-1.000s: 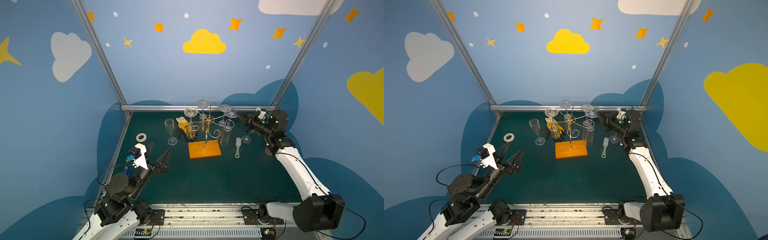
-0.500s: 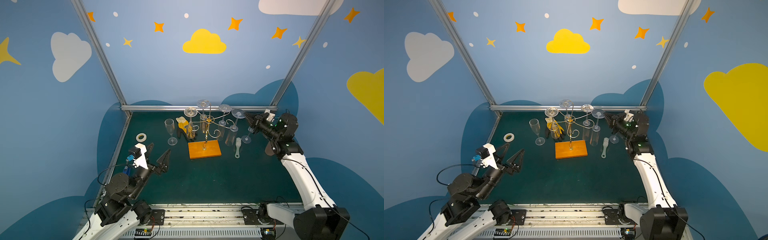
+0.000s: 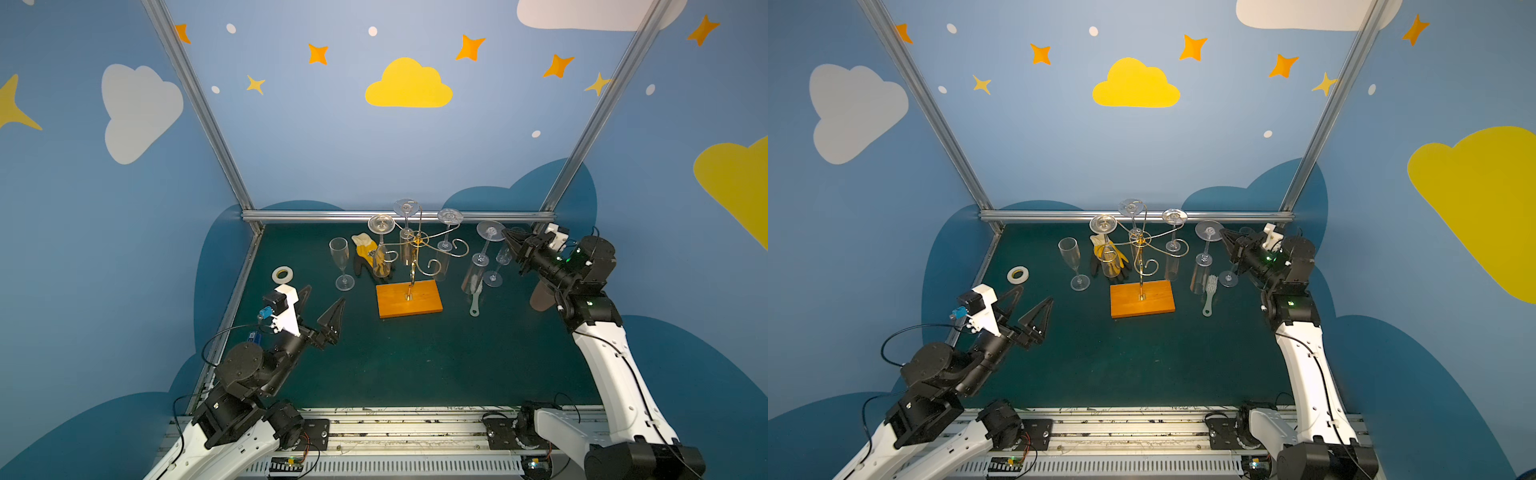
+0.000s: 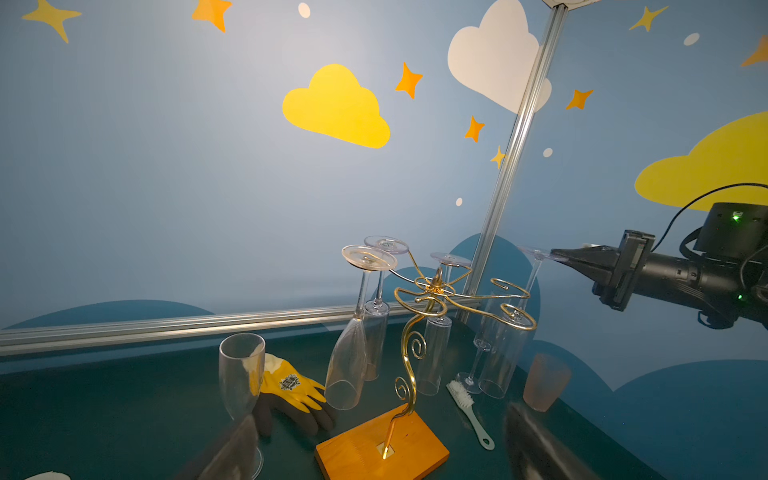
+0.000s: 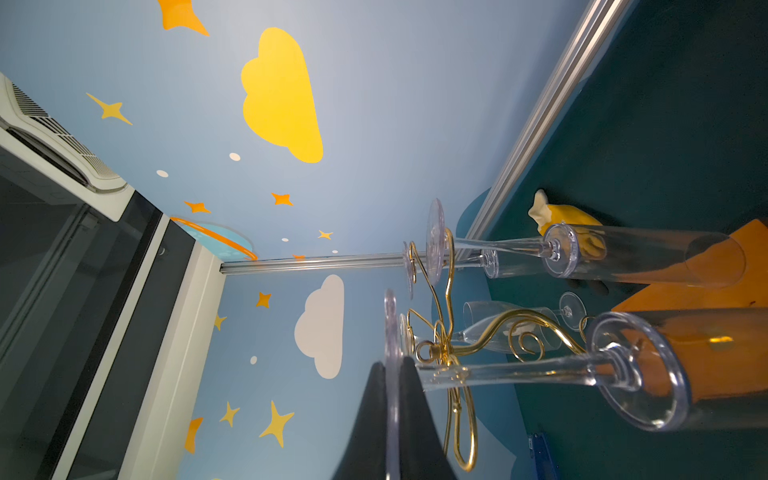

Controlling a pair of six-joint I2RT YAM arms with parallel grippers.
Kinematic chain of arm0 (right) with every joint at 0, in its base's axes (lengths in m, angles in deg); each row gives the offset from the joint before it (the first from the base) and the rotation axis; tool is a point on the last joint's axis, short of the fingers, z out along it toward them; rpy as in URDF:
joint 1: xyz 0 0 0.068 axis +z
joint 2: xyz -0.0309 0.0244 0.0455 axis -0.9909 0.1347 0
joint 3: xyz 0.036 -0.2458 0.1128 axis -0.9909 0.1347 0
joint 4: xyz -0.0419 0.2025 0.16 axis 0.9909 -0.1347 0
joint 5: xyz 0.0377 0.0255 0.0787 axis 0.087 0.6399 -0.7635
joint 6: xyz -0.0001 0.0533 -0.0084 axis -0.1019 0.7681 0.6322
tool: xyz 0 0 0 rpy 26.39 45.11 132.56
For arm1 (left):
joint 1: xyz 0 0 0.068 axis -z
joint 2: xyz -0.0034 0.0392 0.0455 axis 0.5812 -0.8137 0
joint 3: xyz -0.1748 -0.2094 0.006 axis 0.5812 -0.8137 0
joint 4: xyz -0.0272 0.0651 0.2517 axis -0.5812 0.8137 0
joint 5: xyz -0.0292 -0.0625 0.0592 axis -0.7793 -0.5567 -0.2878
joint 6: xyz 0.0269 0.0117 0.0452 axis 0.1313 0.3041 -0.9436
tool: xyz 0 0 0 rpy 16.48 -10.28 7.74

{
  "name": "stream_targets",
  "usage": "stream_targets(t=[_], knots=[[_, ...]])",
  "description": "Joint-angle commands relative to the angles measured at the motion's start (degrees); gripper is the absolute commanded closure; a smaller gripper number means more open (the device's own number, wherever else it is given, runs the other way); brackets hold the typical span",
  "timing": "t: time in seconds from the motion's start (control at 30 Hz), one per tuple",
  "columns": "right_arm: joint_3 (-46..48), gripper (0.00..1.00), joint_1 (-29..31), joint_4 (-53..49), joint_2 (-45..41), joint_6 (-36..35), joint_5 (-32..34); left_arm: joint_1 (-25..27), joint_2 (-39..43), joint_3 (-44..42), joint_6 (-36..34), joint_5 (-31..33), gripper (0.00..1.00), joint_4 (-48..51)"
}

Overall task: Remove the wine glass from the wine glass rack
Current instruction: 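Pull the flute off the rack arm with the right gripper, then lift the flute up away from the rack with the right gripper while the left rises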

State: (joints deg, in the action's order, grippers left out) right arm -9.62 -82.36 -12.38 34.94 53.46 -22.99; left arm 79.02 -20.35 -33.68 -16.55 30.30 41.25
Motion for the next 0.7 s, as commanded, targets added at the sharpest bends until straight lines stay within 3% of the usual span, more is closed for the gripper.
stream_targets(t=[0.0,0.67], knots=[[-0.74,1.0,-0.21,0.81,-1.43,-1.88,-1.2,-0.24,-0.83,1.95,0.84,-1.37,0.09,-1.45],[-7.52,1.0,-0.34,2.39,-1.12,-13.17,-3.71,-0.29,-3.66,5.73,5.99,-4.38,0.09,-1.42]])
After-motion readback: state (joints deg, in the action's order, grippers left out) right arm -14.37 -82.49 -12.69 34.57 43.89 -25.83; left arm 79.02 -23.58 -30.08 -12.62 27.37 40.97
